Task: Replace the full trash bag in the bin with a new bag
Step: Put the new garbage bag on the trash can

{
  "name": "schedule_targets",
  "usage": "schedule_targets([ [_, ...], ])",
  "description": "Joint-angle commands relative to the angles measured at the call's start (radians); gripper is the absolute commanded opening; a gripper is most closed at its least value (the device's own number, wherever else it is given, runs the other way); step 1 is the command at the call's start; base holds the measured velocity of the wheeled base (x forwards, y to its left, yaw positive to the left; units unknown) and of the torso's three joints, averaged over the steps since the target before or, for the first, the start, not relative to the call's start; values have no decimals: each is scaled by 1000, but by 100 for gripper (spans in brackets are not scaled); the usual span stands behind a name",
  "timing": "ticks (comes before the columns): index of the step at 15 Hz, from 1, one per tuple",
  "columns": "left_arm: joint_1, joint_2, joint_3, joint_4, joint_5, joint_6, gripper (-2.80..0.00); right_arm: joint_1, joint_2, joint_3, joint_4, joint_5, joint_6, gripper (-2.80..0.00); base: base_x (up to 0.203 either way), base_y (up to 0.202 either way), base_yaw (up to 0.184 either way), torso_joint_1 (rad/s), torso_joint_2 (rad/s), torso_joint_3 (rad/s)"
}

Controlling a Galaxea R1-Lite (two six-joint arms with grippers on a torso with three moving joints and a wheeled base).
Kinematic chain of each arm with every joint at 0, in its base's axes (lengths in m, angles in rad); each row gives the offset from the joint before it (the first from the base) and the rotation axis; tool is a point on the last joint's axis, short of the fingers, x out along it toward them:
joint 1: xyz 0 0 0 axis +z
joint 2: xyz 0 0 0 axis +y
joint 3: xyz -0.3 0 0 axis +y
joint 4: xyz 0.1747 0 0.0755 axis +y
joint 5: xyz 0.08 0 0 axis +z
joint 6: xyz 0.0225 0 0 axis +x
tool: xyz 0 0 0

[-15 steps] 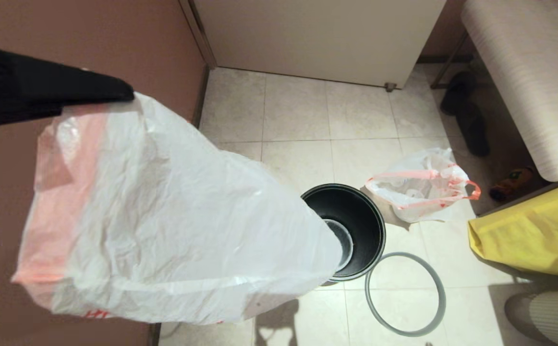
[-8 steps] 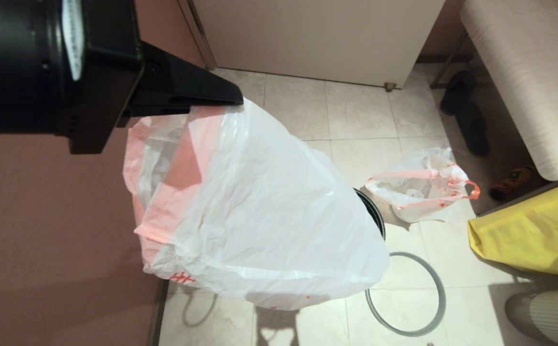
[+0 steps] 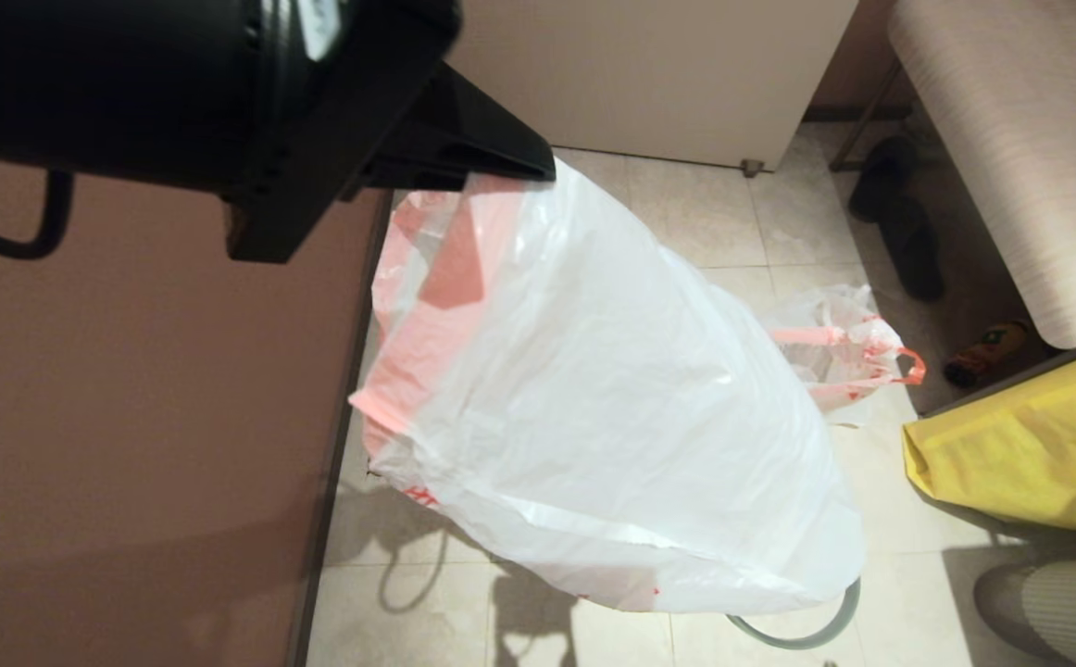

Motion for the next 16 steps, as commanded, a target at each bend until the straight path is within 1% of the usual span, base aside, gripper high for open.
schedule_targets([
  [1,15,100,-31,37,2,-60,-280,0,1,0,0,1,0,-280,0,0,0,0,0,0],
  [4,76,124,-34,86,0,-118,-280,0,1,0,0,1,0,-280,0,0,0,0,0,0],
  [6,89,110,-34,141,-3,-163,-280,0,1,0,0,1,0,-280,0,0,0,0,0,0],
  [7,89,96,-33,164,-18,-186,-280,0,1,0,0,1,0,-280,0,0,0,0,0,0],
  [8,88,79,-32,181,-50,-198,-280,0,1,0,0,1,0,-280,0,0,0,0,0,0],
  [9,88,56,-32,197,-114,-201,-280,0,1,0,0,1,0,-280,0,0,0,0,0,0],
  [10,88,32,-32,223,-192,-201,-280,0,1,0,0,1,0,-280,0,0,0,0,0,0],
  [11,91,24,-31,254,-217,-200,-280,0,1,0,0,1,0,-280,0,0,0,0,0,0],
  [15,111,47,-32,263,-230,-200,-280,0,1,0,0,1,0,-280,0,0,0,0,0,0],
  [16,118,64,-32,261,-246,-200,-280,0,1,0,0,1,0,-280,0,0,0,0,0,0],
])
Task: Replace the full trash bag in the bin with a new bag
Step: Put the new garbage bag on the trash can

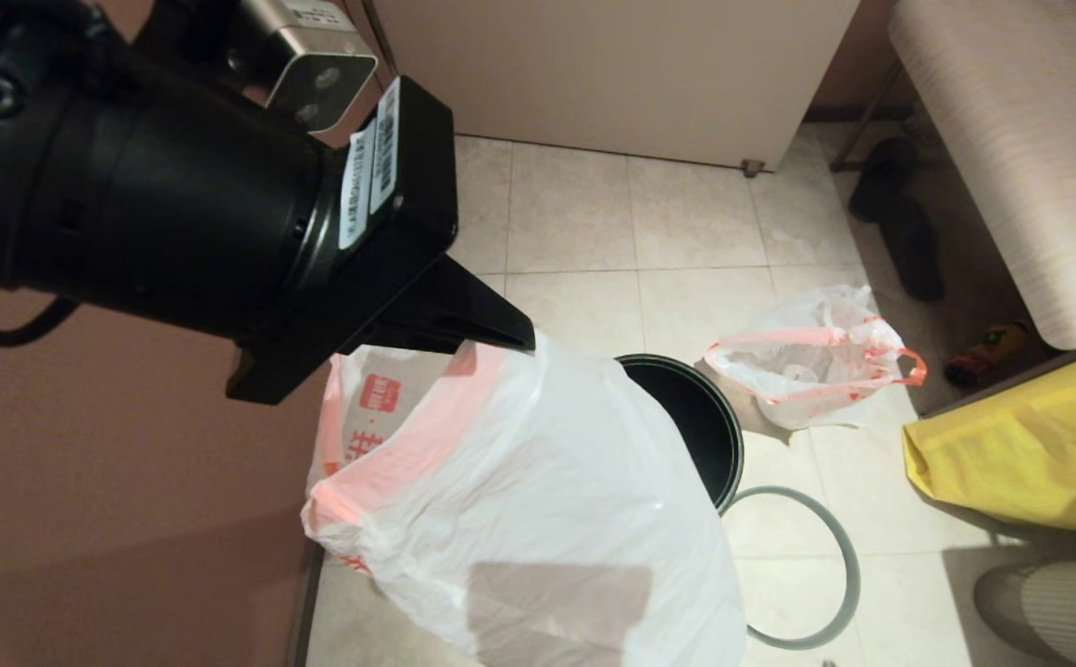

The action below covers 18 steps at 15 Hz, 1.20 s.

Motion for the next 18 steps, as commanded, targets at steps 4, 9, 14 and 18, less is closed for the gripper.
schedule_targets([
  [4,27,110,-1,-38,-28,-4,-280,1,1,0,0,1,0,-280,0,0,0,0,0,0],
  [9,141,179,-1,-265,-198,53,-280,1,1,0,0,1,0,-280,0,0,0,0,0,0],
  [14,313,251,0,-476,-246,56,-280,1,1,0,0,1,0,-280,0,0,0,0,0,0],
  [18,393,315,1,-531,-272,53,-280,1,1,0,0,1,0,-280,0,0,0,0,0,0],
])
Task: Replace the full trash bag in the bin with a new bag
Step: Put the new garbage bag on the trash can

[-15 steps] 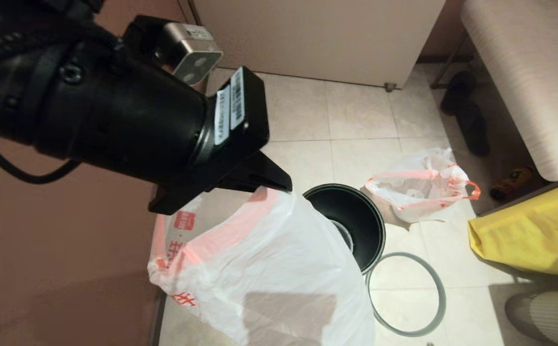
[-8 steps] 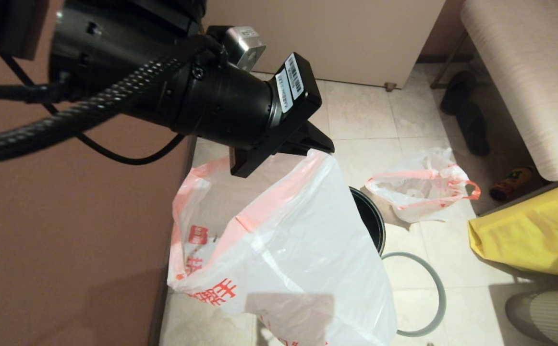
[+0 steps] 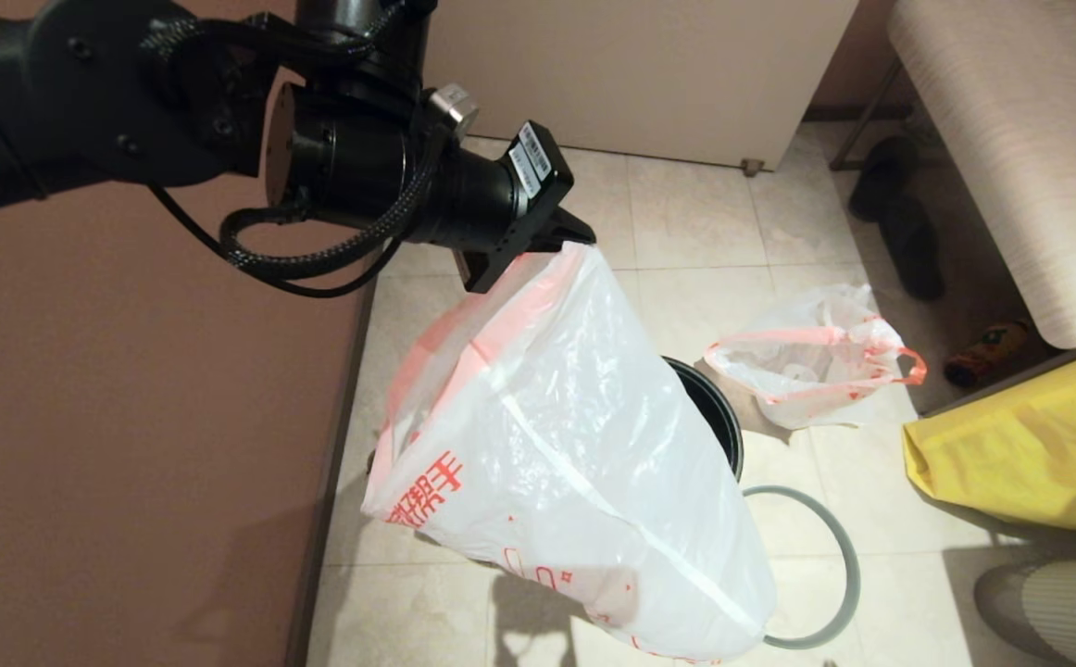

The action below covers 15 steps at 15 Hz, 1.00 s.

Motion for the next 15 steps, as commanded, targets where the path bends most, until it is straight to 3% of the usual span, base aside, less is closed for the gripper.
schedule_targets([
  [1,47,32,0,-36,-4,-8,-280,0,1,0,0,0,0,-280,0,0,0,0,0,0],
  [5,71,29,11,-66,-2,-11,-280,0,1,0,0,0,0,-280,0,0,0,0,0,0],
  [12,82,58,11,-229,22,-30,-280,0,1,0,0,0,-2,-280,0,0,0,0,0,0],
  [15,122,95,11,-273,44,-30,-280,0,1,0,0,-7,4,-280,0,0,0,0,0,0],
])
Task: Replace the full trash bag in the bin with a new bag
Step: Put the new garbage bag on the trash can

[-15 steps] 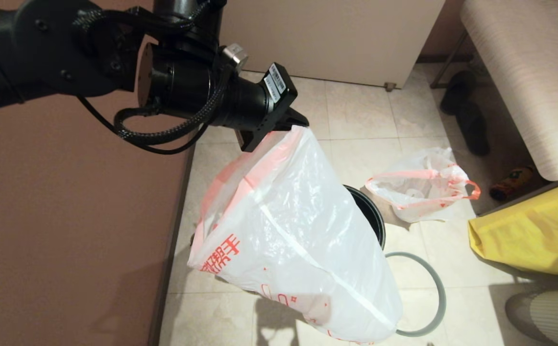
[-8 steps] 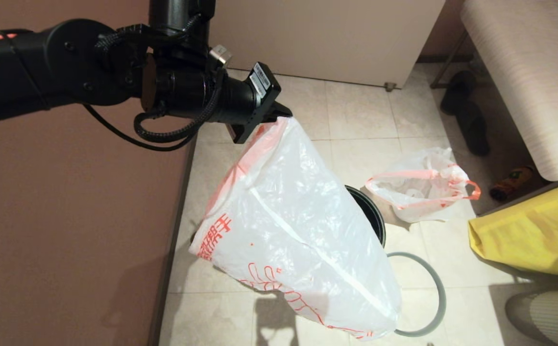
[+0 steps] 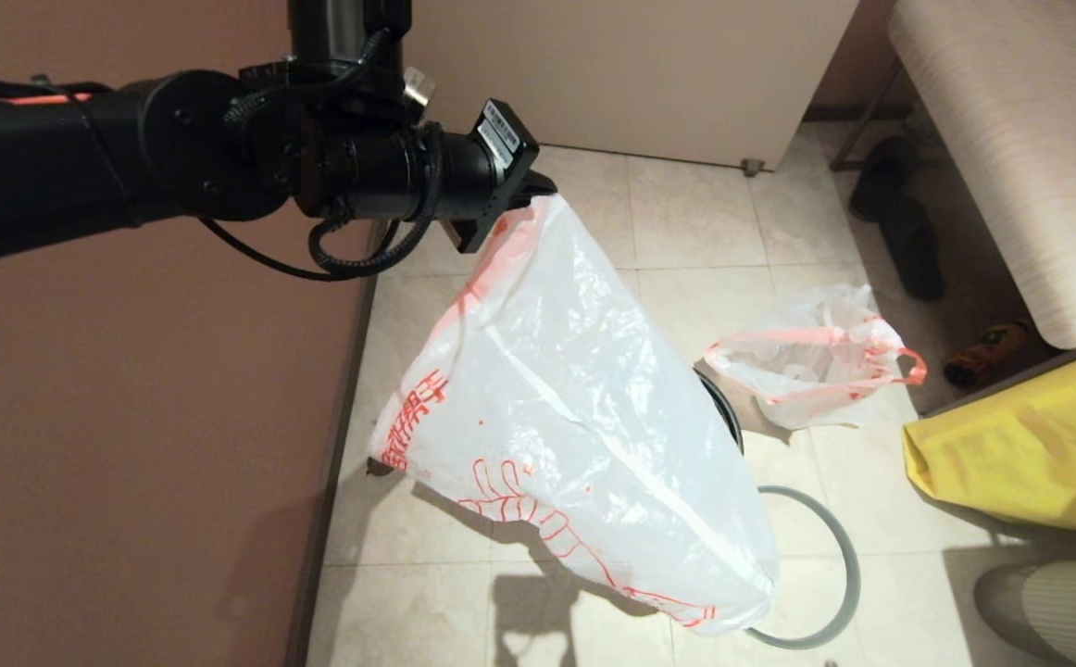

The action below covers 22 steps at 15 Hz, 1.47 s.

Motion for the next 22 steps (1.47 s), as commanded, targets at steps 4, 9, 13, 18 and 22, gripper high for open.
schedule_targets([
  [4,13,42,11,-17,3,-11,-280,0,5,-13,8,11,-84,-280,0,0,0,0,0,0],
  [9,21,34,9,-72,18,-15,-280,5,407,-206,4,83,-90,-280,0,0,0,0,0,0],
  [13,24,53,6,-121,20,-16,-280,42,963,-380,-2,180,-74,-280,0,0,0,0,0,0],
  [18,26,92,7,-152,23,-14,-280,221,1477,-598,-101,275,-59,-280,0,0,0,0,0,0],
  [22,56,100,7,-209,15,-17,-280,437,1630,-688,-149,309,-15,-280,0,0,0,0,0,0],
])
